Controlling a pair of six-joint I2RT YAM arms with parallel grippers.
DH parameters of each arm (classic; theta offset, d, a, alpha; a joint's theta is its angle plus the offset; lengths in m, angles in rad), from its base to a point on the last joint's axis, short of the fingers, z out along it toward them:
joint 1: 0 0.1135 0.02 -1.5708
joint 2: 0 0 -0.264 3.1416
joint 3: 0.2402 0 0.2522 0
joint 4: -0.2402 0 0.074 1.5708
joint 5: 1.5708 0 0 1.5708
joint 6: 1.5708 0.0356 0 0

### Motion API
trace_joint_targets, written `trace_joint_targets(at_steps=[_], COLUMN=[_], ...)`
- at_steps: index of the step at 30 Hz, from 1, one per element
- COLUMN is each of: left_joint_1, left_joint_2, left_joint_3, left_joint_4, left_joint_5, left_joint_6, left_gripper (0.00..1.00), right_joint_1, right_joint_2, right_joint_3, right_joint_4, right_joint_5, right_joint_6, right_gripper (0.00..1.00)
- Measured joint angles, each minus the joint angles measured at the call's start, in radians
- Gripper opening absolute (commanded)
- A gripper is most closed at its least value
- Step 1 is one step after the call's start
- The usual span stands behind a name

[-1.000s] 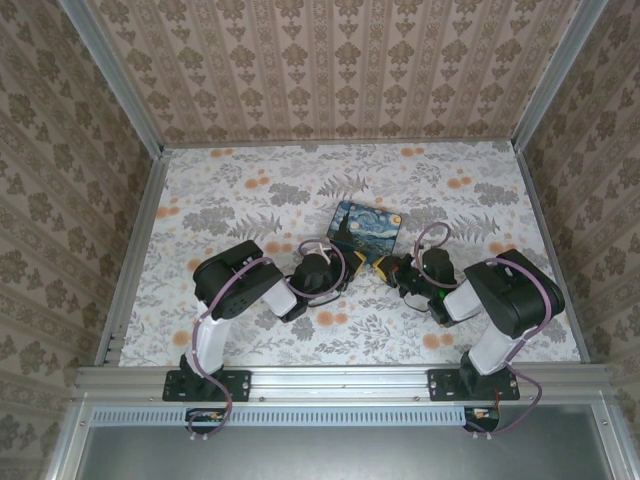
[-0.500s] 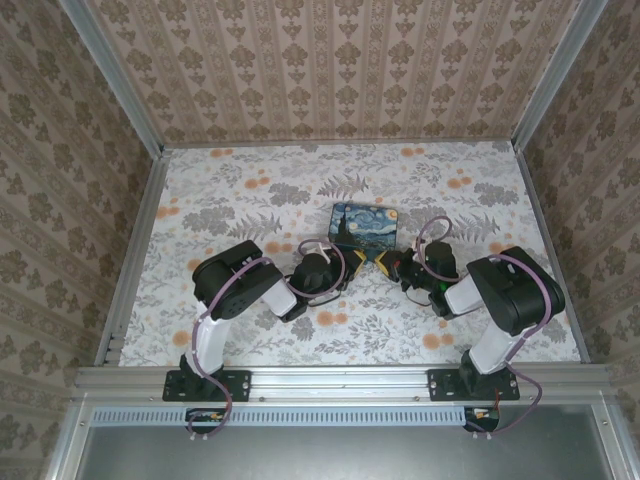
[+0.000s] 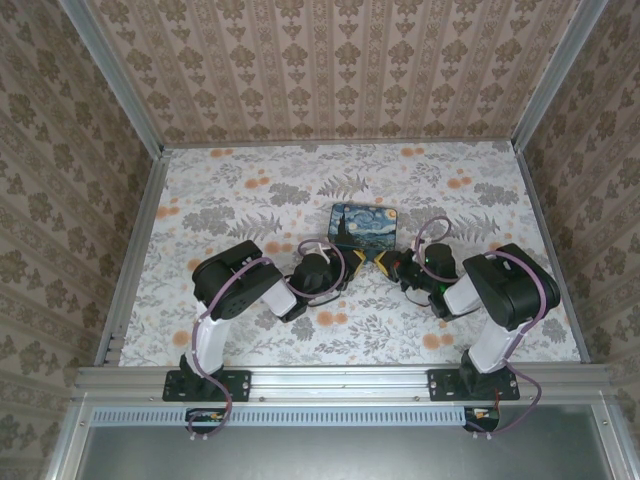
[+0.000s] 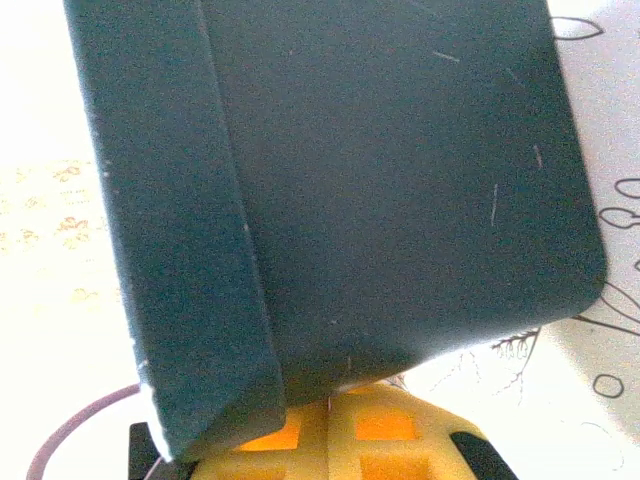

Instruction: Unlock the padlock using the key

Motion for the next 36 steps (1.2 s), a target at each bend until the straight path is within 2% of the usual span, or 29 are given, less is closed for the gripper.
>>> trace_joint_targets(at_steps=[14, 36], left_joint_1=[-0.031, -0.047], left_joint_2=[-0.010, -0.024], left_joint_3=[-0.003, -0.008], left_joint_4=[-0.009, -0.029], left_joint_5=[-0.031, -0.078], left_joint_6=[-0.035, -0.088], left_gripper=[0.00, 0.00], right_joint_1=[0.032, 0.062], right_joint_2=[0.000, -0.004], right_joint_3=[-0.078, -0.098], right_joint_4=[0.124, 0.153], right_joint_5=[0.087, 0.138], right_joint_6=[0.018, 0.013], right_gripper=[0.00, 0.00])
